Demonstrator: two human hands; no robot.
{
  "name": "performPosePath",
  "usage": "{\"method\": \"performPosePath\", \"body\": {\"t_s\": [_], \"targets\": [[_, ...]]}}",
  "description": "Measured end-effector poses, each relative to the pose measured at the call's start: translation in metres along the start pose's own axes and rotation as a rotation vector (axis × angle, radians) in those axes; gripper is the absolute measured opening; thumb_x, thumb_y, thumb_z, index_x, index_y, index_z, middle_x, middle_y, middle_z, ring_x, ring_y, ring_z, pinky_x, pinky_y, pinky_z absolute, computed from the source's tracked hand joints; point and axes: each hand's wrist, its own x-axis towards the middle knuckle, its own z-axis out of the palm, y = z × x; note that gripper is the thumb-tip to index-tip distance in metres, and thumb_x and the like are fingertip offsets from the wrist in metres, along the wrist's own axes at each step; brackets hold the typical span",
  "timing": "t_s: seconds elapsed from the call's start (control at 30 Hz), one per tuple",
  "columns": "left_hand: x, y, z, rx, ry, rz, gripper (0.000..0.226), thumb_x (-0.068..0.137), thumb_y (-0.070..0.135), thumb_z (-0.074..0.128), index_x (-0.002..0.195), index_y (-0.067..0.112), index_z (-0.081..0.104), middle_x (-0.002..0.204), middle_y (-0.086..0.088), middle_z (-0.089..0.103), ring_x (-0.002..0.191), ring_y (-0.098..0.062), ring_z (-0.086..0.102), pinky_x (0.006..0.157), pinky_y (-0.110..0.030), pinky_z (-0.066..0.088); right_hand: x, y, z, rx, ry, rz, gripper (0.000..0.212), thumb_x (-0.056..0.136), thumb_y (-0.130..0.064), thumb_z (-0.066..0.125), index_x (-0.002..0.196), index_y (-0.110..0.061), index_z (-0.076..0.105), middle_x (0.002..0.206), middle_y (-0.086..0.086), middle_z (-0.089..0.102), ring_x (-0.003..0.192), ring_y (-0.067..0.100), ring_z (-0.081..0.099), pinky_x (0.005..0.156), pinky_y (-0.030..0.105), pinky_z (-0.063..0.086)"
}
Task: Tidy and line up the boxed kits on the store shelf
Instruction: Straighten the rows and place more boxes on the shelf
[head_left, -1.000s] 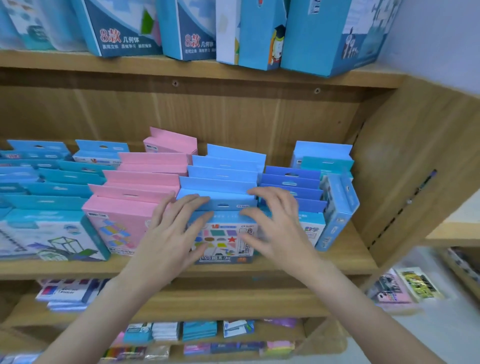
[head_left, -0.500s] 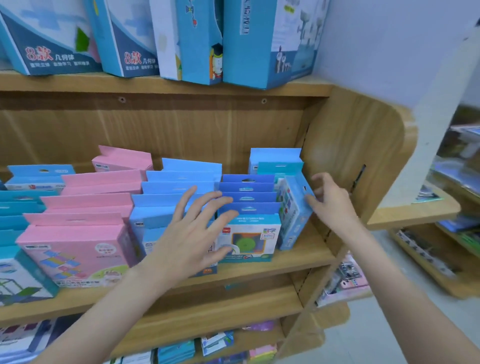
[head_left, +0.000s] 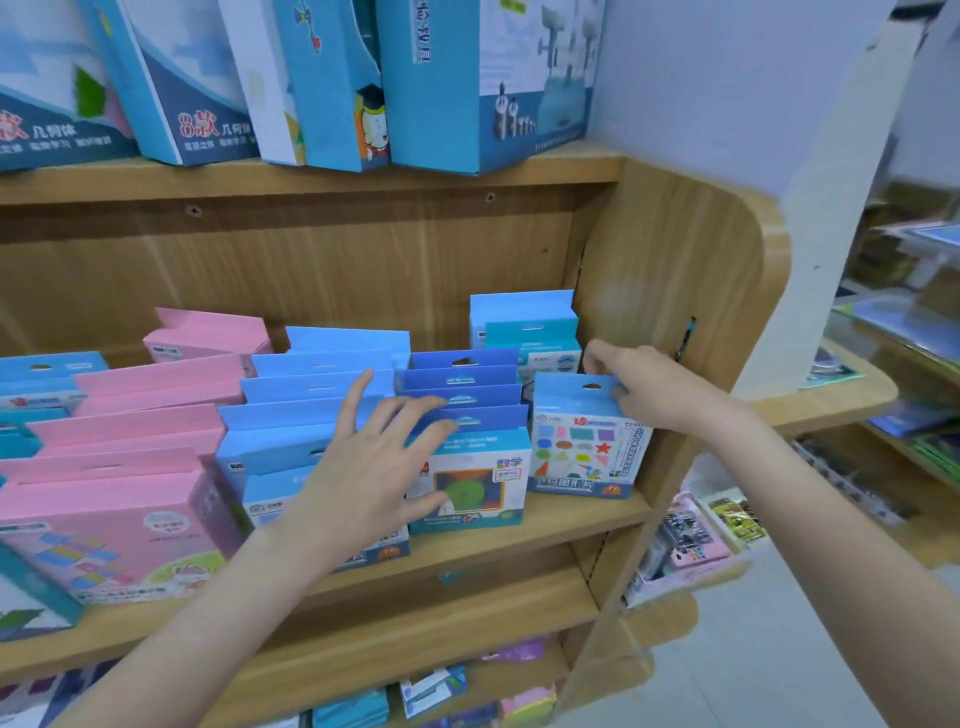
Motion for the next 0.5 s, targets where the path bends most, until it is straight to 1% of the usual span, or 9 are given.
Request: {"method": "performPosePath", "body": {"t_s": [0.03,0.1,0.17,0.23,0.3,0.37,0.43,0.47,0.5], "targets": [[0.0,-0.001,0.001,-0.009,0.007,-0.004,0.07,0.057,0.05,0.08,0.112,0.02,0.05,0.116,-0.005,0.06,0.104,-0.024,0.055,0.107,-0.055,0.012,0.0,0.001,0.0,-0.023,0.005,-0.026,0.027,0.084,0.007,0.041,0.096,-0.017,0.039,0.072,-0.003,0.049,0.072,0.022,0.049,0.058,0.034,0.032],[-0.002,-0.003,0.0,-0.035,0.035,-0.016,0.064,0.062,0.049,0.078,0.112,0.02,0.051,0.117,-0.004,0.06,0.105,-0.022,0.05,0.107,-0.054,0.013,-0.001,0.004,-0.001,-0.007,0.01,-0.075,0.024,0.083,0.007,0.041,0.093,-0.015,0.04,0.071,0.0,0.051,0.069,0.023,0.049,0.06,0.038,0.036],[-0.006,-0.006,-0.001,-0.059,0.063,-0.039,0.052,0.073,0.051,0.064,0.113,0.021,0.05,0.116,-0.003,0.059,0.105,-0.02,0.048,0.108,-0.053,0.014,-0.003,0.007,-0.001,0.028,-0.008,-0.104,0.021,0.084,0.007,0.041,0.093,-0.012,0.041,0.072,0.004,0.053,0.067,0.021,0.049,0.058,0.037,0.037],[-0.01,-0.008,-0.001,-0.091,0.075,-0.065,0.047,0.077,0.053,0.048,0.113,0.021,0.049,0.115,-0.002,0.059,0.105,-0.018,0.047,0.108,-0.05,0.013,-0.003,0.007,-0.002,0.05,-0.027,-0.118,0.02,0.085,0.006,0.041,0.094,-0.012,0.041,0.078,0.007,0.057,0.071,0.024,0.053,0.06,0.038,0.04],[-0.013,-0.01,0.001,-0.115,0.074,-0.072,0.047,0.079,0.052,0.043,0.112,0.02,0.051,0.114,-0.002,0.059,0.105,-0.018,0.046,0.109,-0.047,0.012,0.0,0.006,-0.001,0.064,-0.054,-0.114,0.019,0.086,0.004,0.041,0.095,-0.014,0.041,0.086,0.007,0.06,0.078,0.025,0.057,0.063,0.04,0.045],[-0.014,-0.01,0.002,-0.127,0.065,-0.076,0.046,0.08,0.052,0.043,0.112,0.02,0.052,0.114,-0.002,0.058,0.105,-0.017,0.046,0.109,-0.046,0.01,0.004,0.004,-0.002,0.052,-0.111,-0.091,0.019,0.089,0.001,0.041,0.097,-0.015,0.042,0.093,0.004,0.06,0.08,0.022,0.058,0.061,0.035,0.046],[-0.012,-0.01,0.001,-0.145,0.07,-0.085,0.046,0.081,0.051,0.043,0.114,0.02,0.051,0.114,-0.001,0.058,0.106,-0.017,0.046,0.109,-0.045,0.01,0.009,0.002,-0.008,0.017,-0.198,-0.063,0.02,0.091,-0.004,0.043,0.105,-0.017,0.045,0.099,-0.001,0.057,0.08,0.013,0.056,0.059,0.025,0.045],[-0.012,-0.01,0.0,-0.163,0.079,-0.094,0.046,0.081,0.051,0.044,0.114,0.02,0.05,0.115,-0.001,0.058,0.106,-0.016,0.047,0.109,-0.045,0.012,0.011,0.001,-0.012,0.022,-0.235,-0.061,0.022,0.091,-0.008,0.047,0.11,-0.018,0.047,0.103,-0.002,0.056,0.084,0.011,0.055,0.063,0.023,0.046],[-0.012,-0.01,-0.001,-0.184,0.088,-0.105,0.045,0.082,0.051,0.044,0.115,0.02,0.051,0.116,0.0,0.057,0.107,-0.016,0.048,0.109,-0.046,0.014,0.013,0.002,-0.016,0.057,-0.248,-0.074,0.025,0.091,-0.012,0.051,0.115,-0.019,0.049,0.109,-0.003,0.056,0.092,0.011,0.056,0.073,0.024,0.047]]}}
